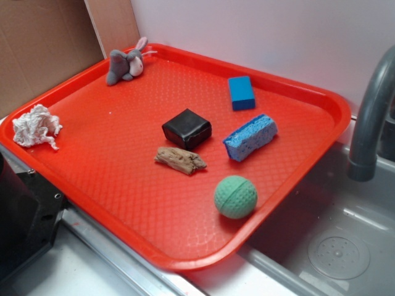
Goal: Grab the blue block.
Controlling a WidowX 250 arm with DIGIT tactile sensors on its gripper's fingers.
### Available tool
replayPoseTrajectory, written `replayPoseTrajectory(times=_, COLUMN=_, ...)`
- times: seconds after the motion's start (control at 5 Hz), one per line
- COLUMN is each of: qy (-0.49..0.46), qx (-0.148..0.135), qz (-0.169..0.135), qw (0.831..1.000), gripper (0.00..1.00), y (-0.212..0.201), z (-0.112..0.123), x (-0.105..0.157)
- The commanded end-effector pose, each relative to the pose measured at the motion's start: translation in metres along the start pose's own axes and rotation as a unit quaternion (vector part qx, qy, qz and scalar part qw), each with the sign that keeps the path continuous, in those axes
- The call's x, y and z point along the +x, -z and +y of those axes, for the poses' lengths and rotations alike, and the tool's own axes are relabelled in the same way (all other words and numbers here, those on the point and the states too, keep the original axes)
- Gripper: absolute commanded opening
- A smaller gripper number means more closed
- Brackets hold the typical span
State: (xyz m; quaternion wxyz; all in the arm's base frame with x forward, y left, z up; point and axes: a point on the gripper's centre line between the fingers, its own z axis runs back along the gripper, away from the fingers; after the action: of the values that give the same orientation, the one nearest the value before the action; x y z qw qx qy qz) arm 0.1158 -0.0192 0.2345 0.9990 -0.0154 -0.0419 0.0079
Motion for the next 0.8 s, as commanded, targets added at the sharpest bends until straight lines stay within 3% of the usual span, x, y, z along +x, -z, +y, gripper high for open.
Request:
replayPoseTrajectory(times=0.0, qy=0.000, qx=0.000, qz=0.000, qw=1.000, gripper=1.00, y=0.000, z=0.000, x=0.000)
replayPoseTrajectory(times=0.2, qy=-0.118, qx=0.031, qz=-0.007, qw=0.992, gripper=1.00, y=0.054, z=0.003, x=0.042)
replayPoseTrajectory(times=0.4, qy=-0.198, qx=0.021, qz=-0.028, qw=0.980, gripper=1.00, y=0.071, z=-0.006, x=0.067)
replayPoseTrajectory(times=0.6, qy=-0.284, qx=-0.018, qz=-0.076, qw=0.956, gripper=1.00, y=0.091, z=-0.014, x=0.097)
